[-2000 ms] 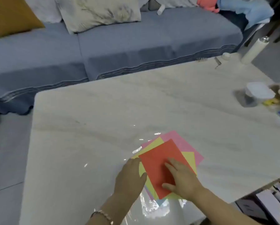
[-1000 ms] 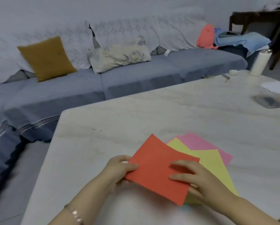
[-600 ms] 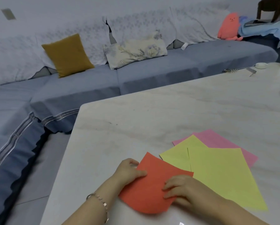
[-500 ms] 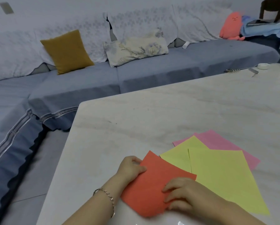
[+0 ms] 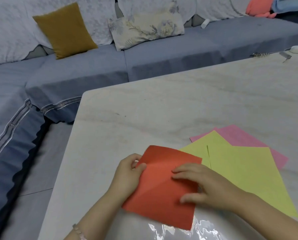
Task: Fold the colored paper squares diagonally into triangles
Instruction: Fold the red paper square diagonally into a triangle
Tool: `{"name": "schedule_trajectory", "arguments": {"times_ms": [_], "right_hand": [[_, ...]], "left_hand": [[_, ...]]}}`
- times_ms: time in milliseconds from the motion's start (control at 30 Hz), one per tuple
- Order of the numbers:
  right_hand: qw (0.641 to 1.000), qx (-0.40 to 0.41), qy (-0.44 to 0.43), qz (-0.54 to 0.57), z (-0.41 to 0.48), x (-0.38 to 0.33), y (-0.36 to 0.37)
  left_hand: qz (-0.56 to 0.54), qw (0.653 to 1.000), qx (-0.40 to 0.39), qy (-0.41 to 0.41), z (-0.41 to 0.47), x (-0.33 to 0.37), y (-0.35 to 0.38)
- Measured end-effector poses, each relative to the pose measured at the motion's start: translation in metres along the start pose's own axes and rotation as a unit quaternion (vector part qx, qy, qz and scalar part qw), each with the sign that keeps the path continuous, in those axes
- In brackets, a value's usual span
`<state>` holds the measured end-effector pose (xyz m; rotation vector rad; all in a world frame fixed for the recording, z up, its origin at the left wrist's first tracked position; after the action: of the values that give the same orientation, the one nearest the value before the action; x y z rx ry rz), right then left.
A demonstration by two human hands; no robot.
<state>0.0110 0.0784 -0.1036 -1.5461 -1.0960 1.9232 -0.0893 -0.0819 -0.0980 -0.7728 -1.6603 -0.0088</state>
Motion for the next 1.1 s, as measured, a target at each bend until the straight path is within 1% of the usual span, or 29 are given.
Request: {"name": "schedule_trajectory", "arguments": {"times_ms": [100,200,300,367,467,500,567,633,667,700,767,833,900,967,1033,1100], "right_hand": [[0.991,-0.017,-0.064,-0.120,0.002,-0.012,-0.008],[0.978,-0.021,-0.098,-0.184,0.003,-0.022,-0.017],[0.965,0.005,-0.150,-0.215,0.001,-0.029,-0.020],[0.967,0.038,-0.172,-0.184,0.000,-0.033,-0.024],[0.983,0.065,-0.152,-0.076,0.000,-0.039,-0.035],[0.989,0.068,-0.127,-0.036,0.002,-0.041,-0.039],[0.995,0.064,-0.041,0.058,0.006,-0.038,-0.044],[0.988,0.073,0.046,0.129,0.008,-0.031,-0.047],[0.983,0.087,0.076,0.142,0.009,-0.028,-0.050],[0.976,0.104,0.103,0.159,0.010,-0.025,-0.052],[0.955,0.142,0.142,0.218,0.010,-0.018,-0.056],[0.930,0.170,0.166,0.282,0.009,-0.014,-0.056],[0.911,0.196,0.186,0.310,0.005,-0.016,-0.058],[0.898,0.218,0.195,0.329,0.002,-0.019,-0.058],[0.891,0.232,0.197,0.338,0.000,-0.023,-0.059],[0.885,0.245,0.195,0.344,-0.001,-0.027,-0.060]], "left_hand": [[-0.107,0.990,0.001,-0.094,0.000,-0.010,-0.013],[-0.180,0.964,-0.044,-0.190,-0.005,-0.019,-0.016],[-0.188,0.958,-0.054,-0.211,-0.007,-0.021,-0.018],[-0.164,0.967,-0.048,-0.192,-0.007,-0.017,-0.019],[-0.086,0.989,-0.031,-0.114,-0.008,0.000,-0.021],[-0.060,0.995,-0.024,-0.080,-0.008,0.007,-0.020],[-0.001,1.000,-0.013,-0.008,-0.011,0.023,-0.017],[0.038,0.998,-0.030,0.045,-0.017,0.038,-0.009],[0.043,0.996,-0.048,0.058,-0.021,0.042,-0.003],[0.038,0.995,-0.067,0.063,-0.025,0.045,0.003],[-0.002,0.994,-0.097,0.043,-0.032,0.048,0.011],[-0.038,0.994,-0.106,0.015,-0.038,0.049,0.014],[-0.017,0.996,-0.082,0.010,-0.039,0.051,0.011],[0.013,0.998,-0.042,0.034,-0.042,0.057,0.007],[0.017,0.998,-0.003,0.054,-0.045,0.066,0.004],[0.037,0.996,0.020,0.081,-0.047,0.074,0.004]]}}
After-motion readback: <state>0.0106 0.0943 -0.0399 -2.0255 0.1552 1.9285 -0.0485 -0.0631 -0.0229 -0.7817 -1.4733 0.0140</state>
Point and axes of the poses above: each hand's wrist, its own z-axis towards the middle knuckle, its own y-axis out of the palm, x = y × z, the point moved 7 cm from there along z, towards the middle knuckle, and after that the axes turned 4 degrees about -x, right-handed, at the moved point
